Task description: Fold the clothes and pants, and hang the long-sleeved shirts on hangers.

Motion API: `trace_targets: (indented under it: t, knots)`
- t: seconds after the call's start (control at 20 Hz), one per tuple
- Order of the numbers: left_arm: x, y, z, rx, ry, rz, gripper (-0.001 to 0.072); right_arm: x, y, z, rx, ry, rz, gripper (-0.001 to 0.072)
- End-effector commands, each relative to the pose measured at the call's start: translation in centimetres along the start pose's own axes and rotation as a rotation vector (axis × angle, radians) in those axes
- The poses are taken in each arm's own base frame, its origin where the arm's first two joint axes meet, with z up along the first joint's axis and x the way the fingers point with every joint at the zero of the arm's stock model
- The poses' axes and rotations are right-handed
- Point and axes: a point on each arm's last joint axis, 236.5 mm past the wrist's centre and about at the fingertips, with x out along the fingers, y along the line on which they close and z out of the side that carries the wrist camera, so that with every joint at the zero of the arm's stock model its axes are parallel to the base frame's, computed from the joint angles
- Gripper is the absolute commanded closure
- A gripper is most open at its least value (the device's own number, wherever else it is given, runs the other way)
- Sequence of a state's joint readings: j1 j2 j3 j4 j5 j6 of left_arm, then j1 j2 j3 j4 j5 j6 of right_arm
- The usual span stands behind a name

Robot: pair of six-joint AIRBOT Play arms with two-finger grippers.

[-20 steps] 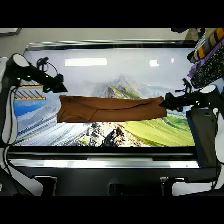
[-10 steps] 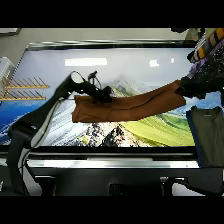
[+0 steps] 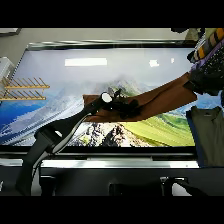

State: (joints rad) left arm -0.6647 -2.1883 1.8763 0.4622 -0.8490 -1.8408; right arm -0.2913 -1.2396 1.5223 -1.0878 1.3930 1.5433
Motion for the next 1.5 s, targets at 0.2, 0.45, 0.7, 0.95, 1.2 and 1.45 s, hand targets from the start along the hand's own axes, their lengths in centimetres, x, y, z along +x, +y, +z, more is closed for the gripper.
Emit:
trace_targets:
  t: [0.2, 0.45, 0.7, 0.95, 1.2, 1.45]
  knots:
    - [2.8, -0.5, -1.5, -0.096, 0.025, -0.060, 0.0696, -1.0, 0.8, 0.4, -0.025, -0.038, 0.010, 0.0686]
    - [-7.2, 0.4, 2.3, 0.042, 0.072, 0.027, 0.0697, -0.9, 3.6, 0.6, -0.049, -0.051, 0.111, 0.0687]
    - [-26.8, 0.9, 7.5, 0.225, -0.132, 0.264, 0.0696, 3.4, 11.3, -0.9, -0.105, -0.011, 0.204, 0.0687]
    - [-44.9, 0.6, 7.3, 0.271, -0.397, 0.397, 0.0695, 11.8, 19.8, -4.9, -0.162, 0.044, 0.243, 0.0687]
    - [-53.8, 1.4, 5.9, 0.211, -0.548, 0.408, 0.0695, 18.5, 25.0, -8.9, -0.109, 0.086, 0.294, 0.0687]
    - [-54.8, 2.4, 5.7, 0.215, -0.542, 0.426, 0.0694, 22.7, 26.4, -11.5, -0.050, 0.122, 0.295, 0.0687]
